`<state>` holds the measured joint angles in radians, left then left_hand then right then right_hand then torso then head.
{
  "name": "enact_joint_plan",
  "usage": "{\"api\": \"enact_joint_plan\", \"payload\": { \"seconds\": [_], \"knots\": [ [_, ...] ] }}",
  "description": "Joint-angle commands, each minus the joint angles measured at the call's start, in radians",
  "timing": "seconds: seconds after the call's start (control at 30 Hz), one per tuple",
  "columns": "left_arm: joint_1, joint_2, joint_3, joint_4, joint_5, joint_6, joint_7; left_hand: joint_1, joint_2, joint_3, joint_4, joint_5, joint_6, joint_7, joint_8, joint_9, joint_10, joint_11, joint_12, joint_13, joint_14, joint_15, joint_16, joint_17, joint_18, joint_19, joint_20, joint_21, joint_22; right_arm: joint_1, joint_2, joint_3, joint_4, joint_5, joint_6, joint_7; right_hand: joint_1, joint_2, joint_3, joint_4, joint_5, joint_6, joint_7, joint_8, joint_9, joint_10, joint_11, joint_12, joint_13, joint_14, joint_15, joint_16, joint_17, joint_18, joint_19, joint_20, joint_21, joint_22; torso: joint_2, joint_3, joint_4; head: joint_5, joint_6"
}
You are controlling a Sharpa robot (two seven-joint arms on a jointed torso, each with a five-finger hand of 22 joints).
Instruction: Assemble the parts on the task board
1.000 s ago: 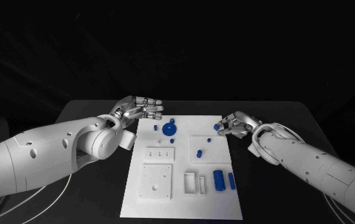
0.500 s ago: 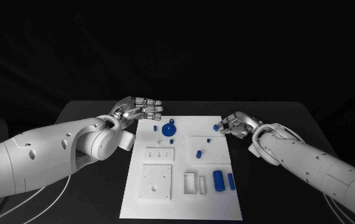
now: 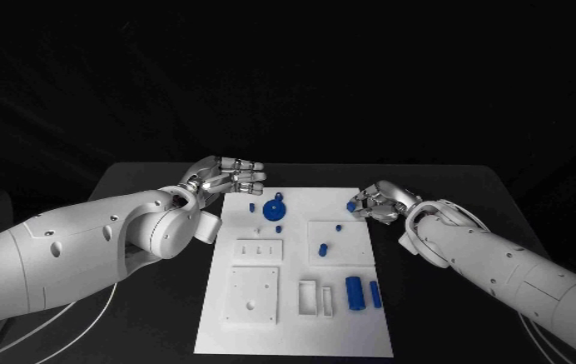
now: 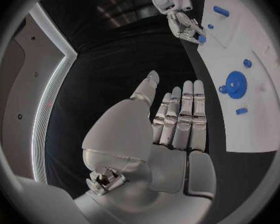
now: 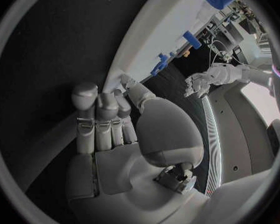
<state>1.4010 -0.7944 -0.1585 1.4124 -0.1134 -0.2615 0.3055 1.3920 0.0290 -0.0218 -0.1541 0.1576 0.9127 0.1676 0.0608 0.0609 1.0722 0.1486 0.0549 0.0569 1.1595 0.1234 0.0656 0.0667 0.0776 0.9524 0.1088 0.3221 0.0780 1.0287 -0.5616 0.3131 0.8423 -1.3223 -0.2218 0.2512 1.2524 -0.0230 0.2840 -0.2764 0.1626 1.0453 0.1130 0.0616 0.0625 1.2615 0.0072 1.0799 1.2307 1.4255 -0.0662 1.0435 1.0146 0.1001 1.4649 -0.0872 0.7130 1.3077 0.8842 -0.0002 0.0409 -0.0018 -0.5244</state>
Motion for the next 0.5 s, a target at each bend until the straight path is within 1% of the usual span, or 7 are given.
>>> {"api": "enact_joint_plan", "payload": {
  "seconds": [0.03, 0.07, 0.13, 0.2, 0.37, 0.5],
  "knots": [
    [0.000, 0.004, 0.000, -0.001, -0.005, 0.016, 0.005, 0.004, -0.001, 0.002, 0.002, -0.007, -0.003, -0.001, 0.000, -0.001, -0.006, -0.001, 0.004, 0.001, 0.002, -0.001, -0.002, 0.000, 0.006, 0.001, -0.001, 0.002, -0.001, -0.003, 0.001, -0.001, 0.001, -0.028, 0.023, -0.006, 0.013, -0.001, -0.023, -0.001, 0.002, -0.012, 0.003, 0.000, 0.000, -0.002, 0.000, 0.001, -0.002, 0.000, 0.003, 0.002, -0.002, 0.004, 0.050, 0.004, 0.001, 0.080, 0.002, -0.0002, -0.0013, 0.001, 0.000],
    [0.000, 0.004, 0.000, -0.001, -0.005, 0.017, 0.005, 0.004, -0.001, 0.002, 0.002, -0.007, -0.003, -0.001, 0.000, -0.001, -0.006, -0.001, 0.004, 0.001, 0.002, -0.001, -0.002, 0.000, 0.006, 0.001, -0.001, 0.002, -0.001, -0.003, 0.002, -0.001, 0.001, -0.029, 0.023, -0.006, 0.014, -0.001, -0.025, -0.001, 0.002, -0.012, 0.003, 0.000, 0.000, -0.002, 0.000, 0.001, -0.003, 0.000, 0.003, 0.002, -0.002, 0.005, 0.050, 0.004, 0.001, 0.080, 0.001, 0.0012, -0.0006, 0.000, -0.001],
    [0.000, 0.004, 0.000, -0.002, -0.005, 0.017, 0.005, 0.004, -0.001, 0.002, 0.002, -0.007, -0.003, -0.001, 0.000, -0.001, -0.006, -0.001, 0.004, 0.001, 0.002, -0.001, -0.002, 0.000, 0.006, 0.001, -0.001, 0.002, -0.001, -0.003, 0.003, -0.001, 0.001, -0.031, 0.024, -0.006, 0.019, 0.003, -0.034, -0.002, -0.002, -0.015, 0.004, 0.000, 0.000, -0.003, 0.000, -0.001, -0.004, -0.001, 0.003, 0.002, -0.002, 0.006, 0.050, 0.004, -0.002, 0.080, 0.000, 0.0020, 0.0000, -0.001, -0.002],
    [0.000, 0.004, 0.000, -0.002, -0.005, 0.017, 0.004, 0.004, -0.001, 0.002, 0.002, -0.007, -0.003, -0.001, 0.000, -0.001, -0.006, -0.001, 0.004, 0.001, 0.002, -0.001, -0.002, 0.000, 0.006, 0.001, -0.001, 0.002, -0.001, -0.003, 0.004, -0.001, 0.002, -0.032, 0.023, -0.006, 0.019, 0.003, -0.035, -0.002, -0.003, -0.016, 0.004, 0.000, 0.000, -0.003, 0.000, -0.001, -0.004, -0.001, 0.003, 0.002, -0.002, 0.006, 0.050, 0.004, -0.002, 0.080, -0.001, 0.0023, 0.0005, -0.001, -0.003],
    [0.000, 0.005, 0.000, -0.002, -0.005, 0.017, 0.004, 0.000, 0.001, 0.001, 0.004, -0.007, -0.004, -0.001, 0.000, -0.001, -0.006, -0.001, 0.004, 0.001, 0.002, -0.001, -0.002, 0.000, 0.006, 0.002, -0.001, 0.002, -0.001, -0.003, 0.007, -0.001, 0.001, -0.034, 0.017, -0.008, 0.019, 0.010, -0.034, -0.001, -0.014, -0.014, 0.005, 0.000, 0.000, -0.003, 0.001, 0.001, -0.003, -0.001, 0.004, 0.002, -0.002, 0.006, 0.050, 0.005, 0.000, 0.080, 0.000, 0.0016, 0.0013, 0.000, -0.004],
    [0.000, 0.005, 0.000, -0.003, -0.005, 0.017, 0.003, -0.001, 0.002, 0.000, 0.006, -0.008, -0.009, 0.000, 0.000, -0.001, -0.007, -0.001, 0.004, 0.001, 0.002, -0.001, -0.002, 0.000, 0.006, 0.002, -0.001, 0.002, -0.001, -0.003, 0.012, -0.001, -0.003, -0.034, 0.011, -0.009, 0.015, 0.015, -0.034, 0.002, -0.023, -0.011, 0.004, 0.000, 0.000, -0.003, 0.001, 0.001, -0.003, 0.000, 0.003, 0.004, -0.001, 0.006, 0.050, 0.005, 0.000, 0.080, 0.000, 0.0029, 0.0014, 0.000, -0.003]
  ]
}}
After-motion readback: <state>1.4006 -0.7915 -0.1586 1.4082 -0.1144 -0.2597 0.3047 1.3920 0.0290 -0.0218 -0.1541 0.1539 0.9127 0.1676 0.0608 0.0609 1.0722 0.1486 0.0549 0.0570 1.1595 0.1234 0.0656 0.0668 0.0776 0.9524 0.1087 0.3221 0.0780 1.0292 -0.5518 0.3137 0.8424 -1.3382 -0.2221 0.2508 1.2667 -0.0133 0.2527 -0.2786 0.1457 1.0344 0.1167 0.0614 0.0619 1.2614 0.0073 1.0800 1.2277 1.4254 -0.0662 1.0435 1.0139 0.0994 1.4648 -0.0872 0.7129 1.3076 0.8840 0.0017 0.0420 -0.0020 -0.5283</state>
